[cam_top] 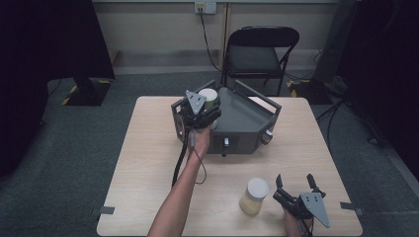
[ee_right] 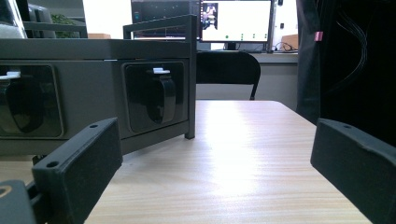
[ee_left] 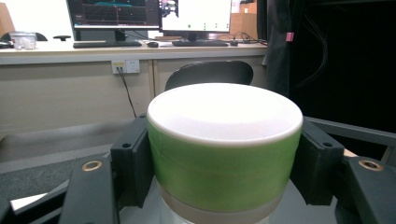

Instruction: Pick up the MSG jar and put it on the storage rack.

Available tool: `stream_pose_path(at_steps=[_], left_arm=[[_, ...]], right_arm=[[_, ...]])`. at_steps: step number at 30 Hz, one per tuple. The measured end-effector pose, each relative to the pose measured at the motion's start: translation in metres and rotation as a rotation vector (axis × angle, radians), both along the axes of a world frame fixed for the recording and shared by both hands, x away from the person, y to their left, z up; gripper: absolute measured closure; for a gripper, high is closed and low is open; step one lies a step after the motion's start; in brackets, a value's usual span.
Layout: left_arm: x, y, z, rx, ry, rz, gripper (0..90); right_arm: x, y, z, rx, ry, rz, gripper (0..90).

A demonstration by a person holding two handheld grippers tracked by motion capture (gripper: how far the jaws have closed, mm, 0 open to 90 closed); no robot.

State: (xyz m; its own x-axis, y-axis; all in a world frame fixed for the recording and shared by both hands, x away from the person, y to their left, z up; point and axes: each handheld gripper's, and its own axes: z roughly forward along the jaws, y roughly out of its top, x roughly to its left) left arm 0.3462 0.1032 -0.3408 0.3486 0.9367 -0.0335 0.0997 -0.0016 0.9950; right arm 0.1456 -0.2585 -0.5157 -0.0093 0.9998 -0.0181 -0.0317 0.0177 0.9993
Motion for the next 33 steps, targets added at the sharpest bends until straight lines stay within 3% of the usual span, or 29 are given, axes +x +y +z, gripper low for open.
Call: stream_pose_path(at_steps=[5,7,8,11,14,15,24,26,33], left_arm=[[0.001,0.002,0.001,0.005,0.003,-0.006,32.9],[0.0,-0.001,0.003,0.015,0.008,0.013,15.4],[0.001,0.0,0.002,0.03,-0.004,0.002,11.3],[0.001,-0.002,0.003,0.054,-0.005,0.014,7.5],[0.003,0.006,0.005,0.018,0.024,-0.011,1.9],[0.003,0.009,0.006,-0.002,0.022,-0.031,2.0],[0.002,0.013,0.004,-0.031,0.022,-0.051,0.1],[0.0,0.013,0.003,-0.017,0.014,-0.043,0.1],[-0.006,0.014,-0.002,-0.025,0.011,-0.028,0.0]], right_arm=[[0.0,0.0,0.0,-0.001,0.0,0.001,0.6],[0.0,0.0,0.0,0.0,0.0,0.0,0.6],[0.0,0.0,0.0,-0.001,0.0,0.001,0.6],[0.0,0.0,0.0,-0.002,-0.001,0.001,0.6],[0.0,0.0,0.0,-0.003,0.0,0.001,0.6],[0.0,0.0,0.0,-0.003,0.0,0.002,0.6],[0.0,0.0,0.0,-0.004,0.0,0.0,0.6],[0.0,0.0,0.0,-0.002,-0.001,0.0,0.6],[0.0,0.0,0.0,-0.002,-0.001,0.001,0.6]])
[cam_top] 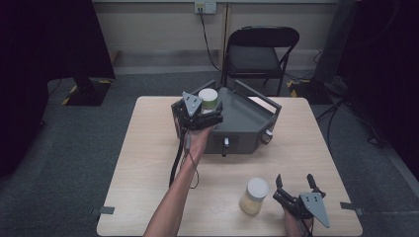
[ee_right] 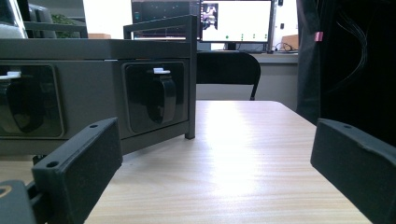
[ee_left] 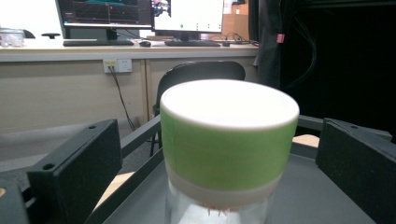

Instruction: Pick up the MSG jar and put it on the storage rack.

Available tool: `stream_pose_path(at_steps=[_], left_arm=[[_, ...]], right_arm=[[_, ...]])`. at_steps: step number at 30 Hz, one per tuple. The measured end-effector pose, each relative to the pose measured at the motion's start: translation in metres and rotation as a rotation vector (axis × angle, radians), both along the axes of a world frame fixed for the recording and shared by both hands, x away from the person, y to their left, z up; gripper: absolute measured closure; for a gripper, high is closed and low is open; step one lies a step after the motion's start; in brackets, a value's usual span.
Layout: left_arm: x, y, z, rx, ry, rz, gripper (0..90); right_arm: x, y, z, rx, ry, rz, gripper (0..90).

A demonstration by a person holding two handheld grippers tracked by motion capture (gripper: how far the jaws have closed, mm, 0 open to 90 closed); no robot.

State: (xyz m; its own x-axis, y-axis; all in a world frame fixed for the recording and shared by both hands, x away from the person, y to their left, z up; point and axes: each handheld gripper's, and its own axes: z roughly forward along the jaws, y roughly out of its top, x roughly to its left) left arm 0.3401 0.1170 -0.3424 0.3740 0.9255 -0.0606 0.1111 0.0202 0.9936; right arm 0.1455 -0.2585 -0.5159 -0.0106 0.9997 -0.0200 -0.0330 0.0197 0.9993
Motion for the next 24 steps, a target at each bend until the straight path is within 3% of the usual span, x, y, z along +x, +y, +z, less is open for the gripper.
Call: stream_pose_path(at_steps=[8,11,15,24], left_arm=[[-0.013,0.002,-0.007,-0.002,-0.025,0.009,0.0],[-0.021,0.005,-0.008,0.015,-0.046,0.004,0.0],[-0.027,0.007,-0.011,0.001,-0.053,0.004,0.0],[-0.052,0.014,-0.023,0.007,-0.105,0.012,0.0]], right_arm=[[0.0,0.0,0.0,0.0,0.001,-0.002,0.6],[0.0,0.001,0.0,-0.002,0.001,-0.002,0.6],[0.0,0.001,0.0,-0.001,0.002,-0.006,0.6],[0.0,0.001,0.0,0.001,0.002,-0.006,0.6]])
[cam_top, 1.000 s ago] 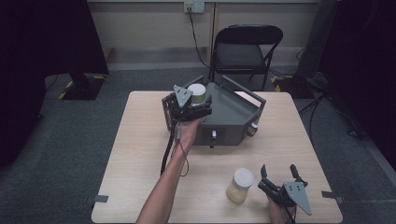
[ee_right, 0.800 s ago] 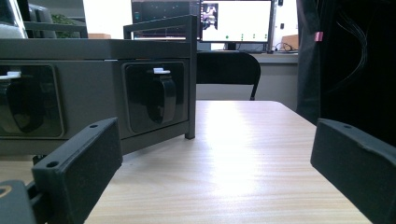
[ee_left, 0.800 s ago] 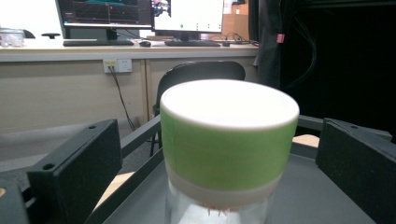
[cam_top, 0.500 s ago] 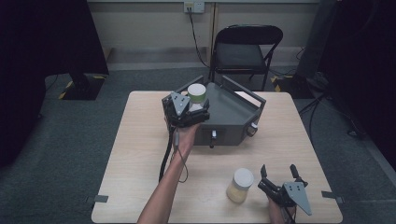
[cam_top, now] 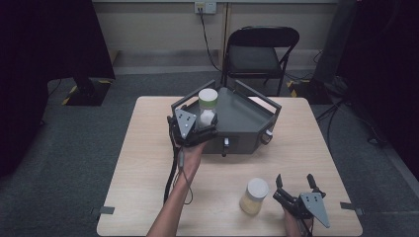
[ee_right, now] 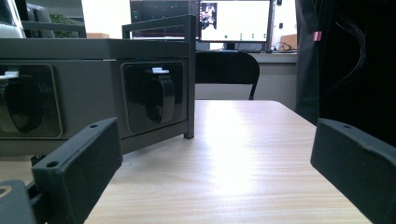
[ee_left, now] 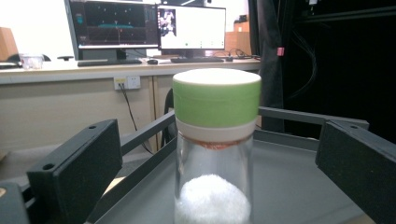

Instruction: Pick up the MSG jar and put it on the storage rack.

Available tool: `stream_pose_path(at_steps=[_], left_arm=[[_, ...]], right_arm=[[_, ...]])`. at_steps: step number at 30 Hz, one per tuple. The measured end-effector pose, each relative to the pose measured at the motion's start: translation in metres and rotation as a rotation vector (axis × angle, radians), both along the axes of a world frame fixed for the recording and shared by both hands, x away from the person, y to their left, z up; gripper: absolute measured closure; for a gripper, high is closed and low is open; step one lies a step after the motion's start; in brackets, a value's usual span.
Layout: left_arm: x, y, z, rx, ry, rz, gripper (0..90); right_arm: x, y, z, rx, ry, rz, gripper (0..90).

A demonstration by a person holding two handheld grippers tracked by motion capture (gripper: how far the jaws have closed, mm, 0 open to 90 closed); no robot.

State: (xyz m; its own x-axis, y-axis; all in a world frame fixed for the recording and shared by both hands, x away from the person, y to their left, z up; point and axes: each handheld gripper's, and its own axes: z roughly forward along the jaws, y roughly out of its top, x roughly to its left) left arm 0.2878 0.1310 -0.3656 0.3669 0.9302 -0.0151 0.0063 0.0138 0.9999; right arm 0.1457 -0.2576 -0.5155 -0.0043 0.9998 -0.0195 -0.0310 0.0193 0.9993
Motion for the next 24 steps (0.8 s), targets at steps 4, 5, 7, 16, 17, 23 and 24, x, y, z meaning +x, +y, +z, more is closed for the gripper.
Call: stream_pose_path(at_steps=[4,5,7,16,17,23,24], left_arm=[[-0.014,0.008,-0.01,-0.025,-0.013,0.009,0.2],[-0.017,0.01,-0.011,-0.027,-0.008,0.008,0.2],[-0.023,0.012,-0.015,-0.034,-0.006,0.02,0.2],[-0.047,0.017,-0.032,-0.025,-0.039,0.043,0.2],[-0.051,0.016,-0.033,-0.015,-0.047,0.047,0.2],[-0.068,0.018,-0.047,-0.037,-0.049,0.052,0.2],[-0.072,0.018,-0.051,-0.03,-0.045,0.052,0.2]], right_arm=[[0.0,0.0,0.0,-0.001,0.0,-0.001,0.6],[0.0,0.0,0.0,-0.001,0.0,-0.001,0.6],[0.0,0.0,0.0,-0.002,0.001,-0.001,0.6],[0.0,0.001,0.0,-0.001,0.001,-0.004,0.6],[0.0,0.001,0.0,0.0,0.001,-0.004,0.6],[0.0,0.001,0.0,0.001,0.0,-0.004,0.6],[0.0,0.001,0.0,0.001,0.0,-0.004,0.6]])
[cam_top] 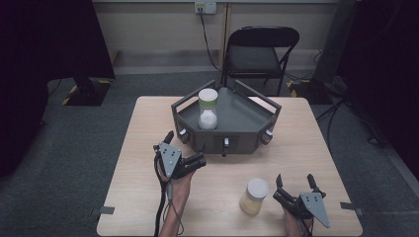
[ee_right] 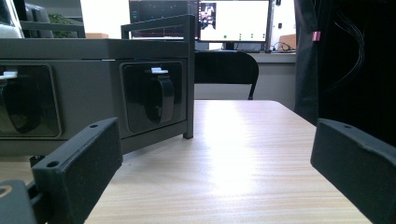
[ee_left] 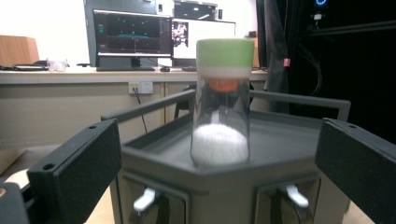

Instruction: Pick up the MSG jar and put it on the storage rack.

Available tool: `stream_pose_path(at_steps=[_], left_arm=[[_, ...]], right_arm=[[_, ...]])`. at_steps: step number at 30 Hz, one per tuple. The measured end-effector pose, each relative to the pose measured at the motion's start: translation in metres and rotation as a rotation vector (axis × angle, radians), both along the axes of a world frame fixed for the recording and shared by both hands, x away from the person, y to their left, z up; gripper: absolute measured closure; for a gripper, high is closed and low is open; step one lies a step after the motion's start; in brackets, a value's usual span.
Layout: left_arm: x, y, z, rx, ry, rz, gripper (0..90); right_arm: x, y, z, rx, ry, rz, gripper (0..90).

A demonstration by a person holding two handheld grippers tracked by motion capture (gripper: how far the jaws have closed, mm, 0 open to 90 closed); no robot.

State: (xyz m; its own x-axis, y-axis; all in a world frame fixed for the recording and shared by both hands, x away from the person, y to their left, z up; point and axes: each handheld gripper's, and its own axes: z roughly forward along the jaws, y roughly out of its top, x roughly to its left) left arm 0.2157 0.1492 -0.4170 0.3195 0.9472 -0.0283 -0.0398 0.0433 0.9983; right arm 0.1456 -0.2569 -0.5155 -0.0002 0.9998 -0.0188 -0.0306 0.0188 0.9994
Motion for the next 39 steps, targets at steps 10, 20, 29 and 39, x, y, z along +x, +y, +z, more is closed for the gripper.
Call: stream_pose_path(at_steps=[10,20,29,39], left_arm=[[-0.02,0.006,-0.03,-0.014,0.015,0.01,0.2],[-0.033,0.013,-0.06,-0.011,0.027,0.036,0.2],[-0.049,0.014,-0.081,-0.045,0.004,0.101,0.2],[-0.052,0.011,-0.091,-0.011,0.007,0.126,0.2]], right_arm=[[0.0,0.0,0.0,0.001,-0.001,0.0,0.6],[0.0,0.0,0.0,-0.001,0.0,-0.001,0.6],[0.0,0.0,0.0,-0.002,0.0,-0.002,0.6],[0.0,0.001,0.0,-0.005,0.0,-0.003,0.6]])
